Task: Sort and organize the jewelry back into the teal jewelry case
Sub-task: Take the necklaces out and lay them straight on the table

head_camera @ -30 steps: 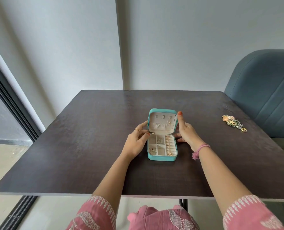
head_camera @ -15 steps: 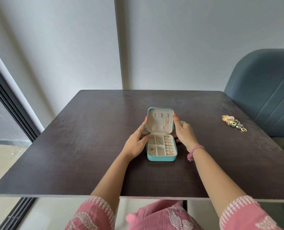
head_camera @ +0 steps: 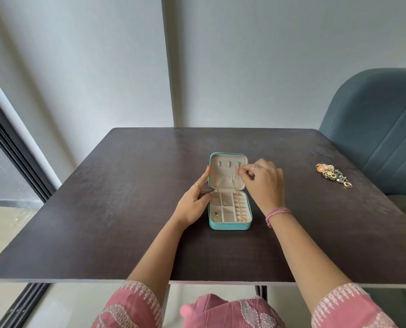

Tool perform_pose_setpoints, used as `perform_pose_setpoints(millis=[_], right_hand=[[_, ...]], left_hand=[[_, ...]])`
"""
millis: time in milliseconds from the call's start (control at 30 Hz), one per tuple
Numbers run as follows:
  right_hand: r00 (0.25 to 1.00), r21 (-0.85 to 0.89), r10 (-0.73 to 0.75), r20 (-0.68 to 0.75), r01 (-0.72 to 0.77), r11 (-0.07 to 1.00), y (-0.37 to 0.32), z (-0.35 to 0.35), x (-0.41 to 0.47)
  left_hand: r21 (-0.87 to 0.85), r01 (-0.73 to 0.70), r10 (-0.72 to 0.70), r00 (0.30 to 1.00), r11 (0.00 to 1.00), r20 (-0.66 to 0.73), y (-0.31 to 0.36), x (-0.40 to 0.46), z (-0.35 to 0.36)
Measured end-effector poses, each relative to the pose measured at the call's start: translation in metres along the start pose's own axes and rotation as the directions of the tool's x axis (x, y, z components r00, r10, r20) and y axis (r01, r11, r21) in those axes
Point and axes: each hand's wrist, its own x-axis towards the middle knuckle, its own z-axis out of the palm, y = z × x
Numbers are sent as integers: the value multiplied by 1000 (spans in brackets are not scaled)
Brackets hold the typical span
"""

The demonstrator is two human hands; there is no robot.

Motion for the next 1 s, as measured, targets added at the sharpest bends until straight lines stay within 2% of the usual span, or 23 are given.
perform_pose_setpoints(millis=[233, 533, 700, 867, 1000], right_hand=[[1000, -138, -12, 11, 13, 990, -9, 3, 1], [997, -191, 16, 75, -1, 982, -12, 5, 11], [999, -217, -36, 38, 43, 975, -12, 2, 18], [995, -124, -92, -39, 87, 988, -11, -2, 24], [999, 68, -50, 19, 48, 997, -10, -10, 28]], left_hand=[[13, 24, -24, 1000, 1000, 2, -3, 1, -1], [11, 13, -14, 1000, 1000, 6, -2, 0, -2], [-13, 10, -10, 1000, 1000, 8, -2, 1, -1], [-36, 0, -1, 1000, 999, -29, -1, 1, 0], [-44, 13, -18, 994, 999, -104, -4, 1, -1]])
